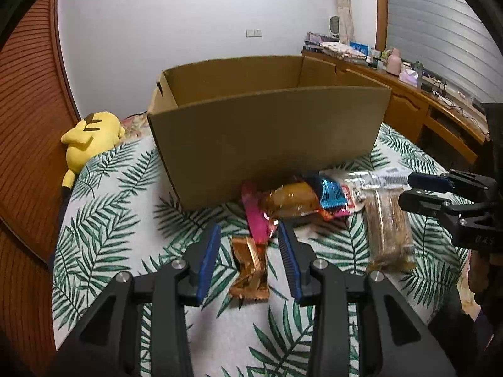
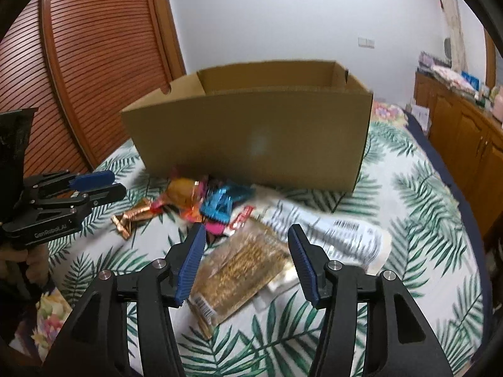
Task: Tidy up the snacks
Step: 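Move both grippers back toward the granola bar and gold candy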
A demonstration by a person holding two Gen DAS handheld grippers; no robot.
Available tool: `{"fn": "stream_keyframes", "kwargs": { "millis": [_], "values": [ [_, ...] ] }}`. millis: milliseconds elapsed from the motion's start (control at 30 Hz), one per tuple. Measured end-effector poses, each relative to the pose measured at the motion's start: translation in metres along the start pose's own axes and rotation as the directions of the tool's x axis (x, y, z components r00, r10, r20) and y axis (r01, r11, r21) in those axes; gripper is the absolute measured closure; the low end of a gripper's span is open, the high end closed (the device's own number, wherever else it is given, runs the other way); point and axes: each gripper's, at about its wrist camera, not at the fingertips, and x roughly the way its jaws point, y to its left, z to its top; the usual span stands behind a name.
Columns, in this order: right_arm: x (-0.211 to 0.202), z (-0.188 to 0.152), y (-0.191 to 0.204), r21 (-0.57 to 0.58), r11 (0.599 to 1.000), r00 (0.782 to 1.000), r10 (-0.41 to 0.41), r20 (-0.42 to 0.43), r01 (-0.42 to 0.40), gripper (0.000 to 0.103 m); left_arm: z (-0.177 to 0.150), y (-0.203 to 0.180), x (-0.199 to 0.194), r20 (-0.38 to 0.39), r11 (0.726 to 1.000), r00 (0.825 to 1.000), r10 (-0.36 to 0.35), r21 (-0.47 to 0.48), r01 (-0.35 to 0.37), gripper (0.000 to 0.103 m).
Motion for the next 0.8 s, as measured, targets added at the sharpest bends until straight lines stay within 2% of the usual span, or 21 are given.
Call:
{"fn": "stream_keyframes", "kwargs": {
  "millis": [433,800],
  "values": [
    [0.020,-0.013,0.005,0.032,0.999,0.997,0.018,-0.074,-0.016,0.043,-0.014,0.008,0.024,-0.099,1.000,0.995,0.002,-0.006,-0.002,0.065],
    [0.033,-0.009,0.015,-0.024,1.000,0.996,0.016,-0.088,-0.019,0.039,-0.016,0.005,0.045,-0.166,1.000,0.986,0.001,0.008,0.001,0.063]
  ]
}}
